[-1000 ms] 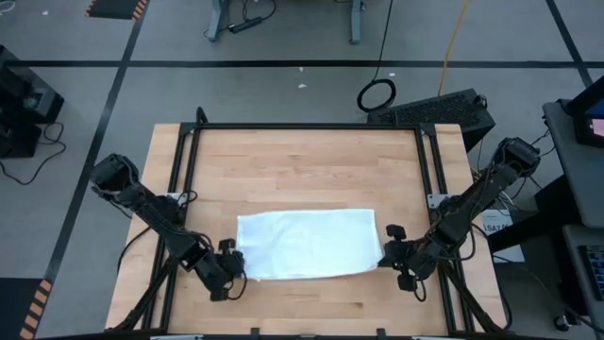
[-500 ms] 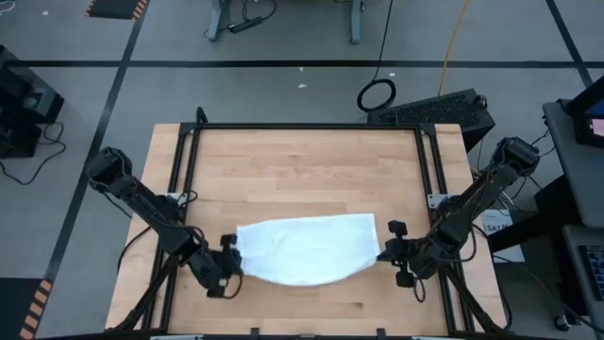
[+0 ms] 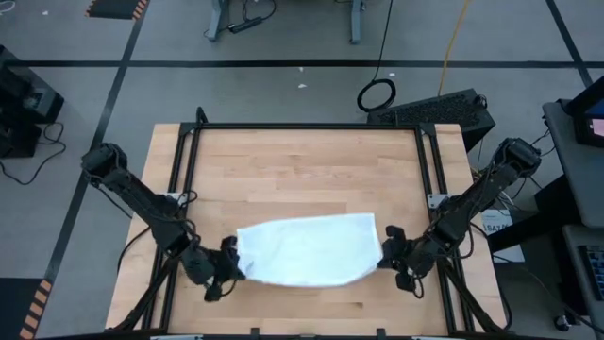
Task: Roll napkin
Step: Fold the white table napkin
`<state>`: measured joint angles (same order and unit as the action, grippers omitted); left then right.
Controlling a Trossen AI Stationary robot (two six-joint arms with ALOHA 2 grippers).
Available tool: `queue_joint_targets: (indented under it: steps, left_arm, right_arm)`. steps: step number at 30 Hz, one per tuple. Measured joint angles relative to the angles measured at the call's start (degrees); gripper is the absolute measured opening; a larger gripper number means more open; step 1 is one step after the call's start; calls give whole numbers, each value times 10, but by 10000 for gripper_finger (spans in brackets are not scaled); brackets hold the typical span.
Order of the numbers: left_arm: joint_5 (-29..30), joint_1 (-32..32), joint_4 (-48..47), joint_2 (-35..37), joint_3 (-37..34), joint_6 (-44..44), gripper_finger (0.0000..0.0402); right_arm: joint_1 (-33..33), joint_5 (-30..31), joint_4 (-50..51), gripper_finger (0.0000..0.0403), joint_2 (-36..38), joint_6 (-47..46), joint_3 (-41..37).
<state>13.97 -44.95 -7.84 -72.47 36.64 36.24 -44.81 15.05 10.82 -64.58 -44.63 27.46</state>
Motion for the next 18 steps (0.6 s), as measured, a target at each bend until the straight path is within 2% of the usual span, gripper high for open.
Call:
queue_joint_targets:
  steps: [3,6,8,11,15,18]
  left_arm:
    - [-1,-26,54,-1,0,5,6]
    - [9,-46,61,-1,1,4,6]
    - [21,-51,26,-1,1,9,6]
    - [51,-42,-61,-1,1,24,6]
    - [66,3,-173,-1,-1,50,6]
    - [66,41,-207,-1,-16,54,6]
  right_arm:
    - [-16,-18,-57,0,0,5,0]
    - [-33,-19,-81,0,5,8,0]
    - [-37,-13,-79,0,11,8,0]
    - [-25,34,-37,0,20,10,0]
    - [16,102,52,0,26,13,0]
    - [52,126,103,0,26,13,0]
